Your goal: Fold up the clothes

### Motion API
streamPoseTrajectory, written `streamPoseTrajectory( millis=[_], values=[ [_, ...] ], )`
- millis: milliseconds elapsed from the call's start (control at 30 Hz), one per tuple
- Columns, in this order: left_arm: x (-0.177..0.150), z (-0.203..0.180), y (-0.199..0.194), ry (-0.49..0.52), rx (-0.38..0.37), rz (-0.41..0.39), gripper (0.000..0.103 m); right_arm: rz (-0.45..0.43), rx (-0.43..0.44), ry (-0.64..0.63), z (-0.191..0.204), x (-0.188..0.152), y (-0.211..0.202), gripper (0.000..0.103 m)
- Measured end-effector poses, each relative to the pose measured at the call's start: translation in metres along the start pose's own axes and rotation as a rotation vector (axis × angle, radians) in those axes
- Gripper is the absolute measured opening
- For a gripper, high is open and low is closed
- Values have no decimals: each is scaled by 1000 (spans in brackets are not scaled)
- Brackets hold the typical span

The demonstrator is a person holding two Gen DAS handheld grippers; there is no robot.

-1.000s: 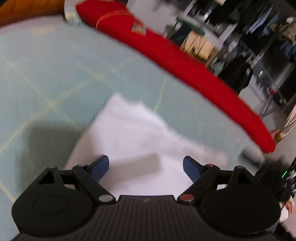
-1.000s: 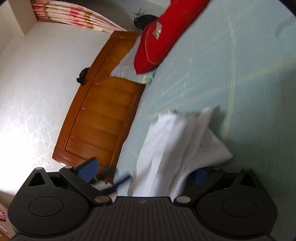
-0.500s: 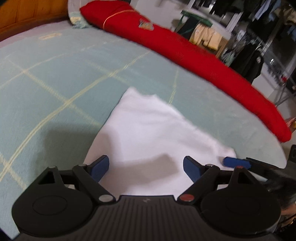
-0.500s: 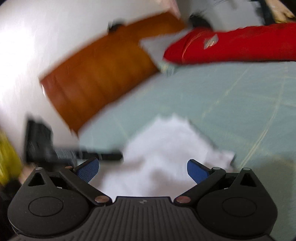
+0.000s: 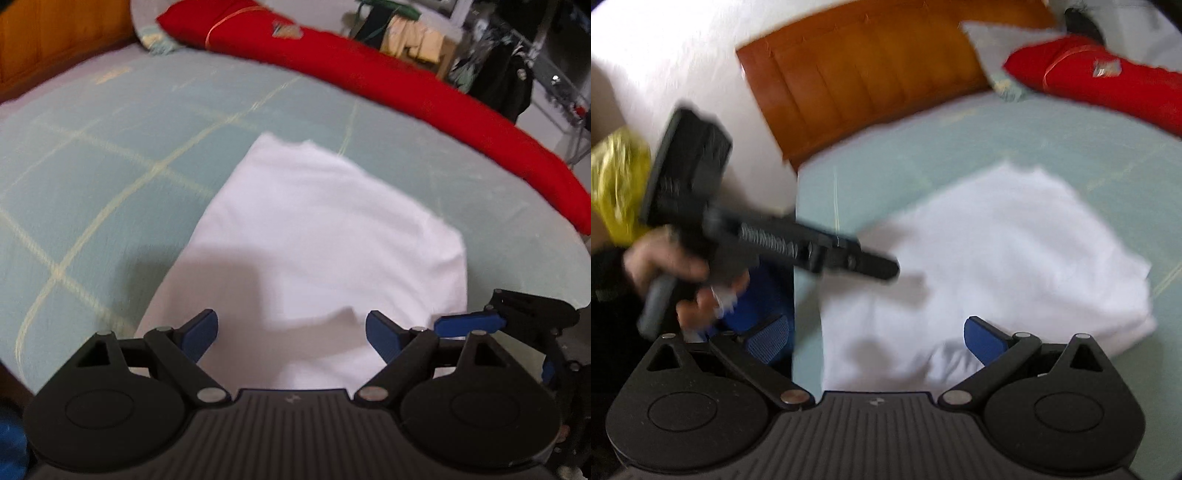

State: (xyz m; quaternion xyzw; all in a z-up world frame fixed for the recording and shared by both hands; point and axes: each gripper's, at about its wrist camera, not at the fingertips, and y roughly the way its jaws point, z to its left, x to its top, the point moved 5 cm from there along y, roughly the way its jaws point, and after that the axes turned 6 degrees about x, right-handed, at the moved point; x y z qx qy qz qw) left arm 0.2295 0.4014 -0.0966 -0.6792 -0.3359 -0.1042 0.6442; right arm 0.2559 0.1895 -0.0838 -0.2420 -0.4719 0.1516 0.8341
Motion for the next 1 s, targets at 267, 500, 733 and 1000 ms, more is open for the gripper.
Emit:
streamPoseTrajectory(
  millis=[267,500,733,1000],
  values=[
    [-10,0,-12,-20,-10,-21,87,-30,28,-86,38,-1,-21,103],
    [-21,-5,-10,-21,-15,-28,87,67,11,-66,37,-28,7,103],
    [-5,-15,11,30,2,-65,88,1,-28,4,40,-22,-31,103],
    [15,-27,35,89,22,-108,99,5,-93,52,39,-40,-48,103]
  ],
)
